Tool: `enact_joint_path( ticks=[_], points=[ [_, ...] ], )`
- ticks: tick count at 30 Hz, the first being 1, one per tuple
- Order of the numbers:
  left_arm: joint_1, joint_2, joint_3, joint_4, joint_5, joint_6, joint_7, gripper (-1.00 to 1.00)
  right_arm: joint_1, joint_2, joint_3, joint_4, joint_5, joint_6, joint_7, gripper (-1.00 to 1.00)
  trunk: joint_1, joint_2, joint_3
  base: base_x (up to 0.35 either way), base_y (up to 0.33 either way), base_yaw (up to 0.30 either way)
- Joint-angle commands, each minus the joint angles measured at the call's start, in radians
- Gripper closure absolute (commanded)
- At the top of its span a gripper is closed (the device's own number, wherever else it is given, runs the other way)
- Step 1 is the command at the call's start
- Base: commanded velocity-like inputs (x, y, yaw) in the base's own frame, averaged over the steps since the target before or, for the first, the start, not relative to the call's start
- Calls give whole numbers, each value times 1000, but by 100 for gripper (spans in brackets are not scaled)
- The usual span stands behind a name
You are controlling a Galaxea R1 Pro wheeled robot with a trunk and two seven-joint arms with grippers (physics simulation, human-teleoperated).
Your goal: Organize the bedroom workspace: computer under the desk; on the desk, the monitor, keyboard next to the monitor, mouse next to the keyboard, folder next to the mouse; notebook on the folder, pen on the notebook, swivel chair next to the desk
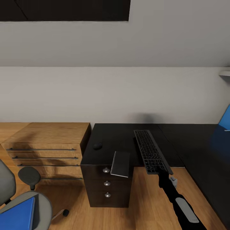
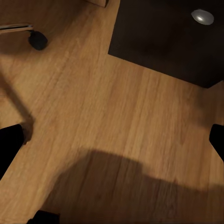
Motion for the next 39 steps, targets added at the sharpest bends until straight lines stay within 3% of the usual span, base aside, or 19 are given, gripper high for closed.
enact_joint_path(
  ticks=[1,8,24,33,39],
  points=[
    [-1,1,-8,4,11,-5,1,-100,-1,-1,-2,1,-11,10,4,100,-4,7,2,0,0,0],
    [-1,1,-10,14,11,-5,1,-100,-1,-7,-2,-7,-10,7,2,100,-31,56,24,0,0,0],
    [-1,1,-10,16,11,-2,1,-100,-1,-47,-2,-85,-10,8,-46,100,-92,168,74,0,0,0],
    [-1,0,-11,16,10,3,1,-100,0,-67,-2,-111,-4,77,-87,100,-127,231,103,0,0,0],
    [-1,-1,-12,16,10,1,1,-100,0,-84,-3,-113,15,97,-100,100,-127,231,103,0,0,0]
  ],
)
